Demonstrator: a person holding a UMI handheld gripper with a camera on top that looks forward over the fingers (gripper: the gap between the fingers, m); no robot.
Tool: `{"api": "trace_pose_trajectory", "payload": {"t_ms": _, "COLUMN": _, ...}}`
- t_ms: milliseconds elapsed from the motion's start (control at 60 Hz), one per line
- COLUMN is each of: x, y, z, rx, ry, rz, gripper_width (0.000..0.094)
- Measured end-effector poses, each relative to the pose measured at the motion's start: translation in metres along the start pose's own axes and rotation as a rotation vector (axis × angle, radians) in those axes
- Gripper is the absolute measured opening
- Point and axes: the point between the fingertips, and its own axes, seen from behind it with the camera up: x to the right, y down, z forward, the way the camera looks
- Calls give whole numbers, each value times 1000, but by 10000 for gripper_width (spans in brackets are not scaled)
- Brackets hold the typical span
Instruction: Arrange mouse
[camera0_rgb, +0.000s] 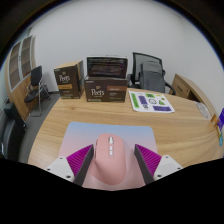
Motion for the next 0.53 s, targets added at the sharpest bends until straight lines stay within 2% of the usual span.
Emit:
{"api": "trace_pose_trajectory", "payload": {"t_ms": 183, "x": -14, "y": 8, "z": -61, "rx": 21, "ry": -35, "rz": 77, "gripper_width": 845}}
{"api": "trace_pose_trajectory", "payload": {"t_ms": 533, "x": -4, "y": 57, "z": -249, "rx": 116, "ry": -112, "rz": 192, "gripper_width": 839}}
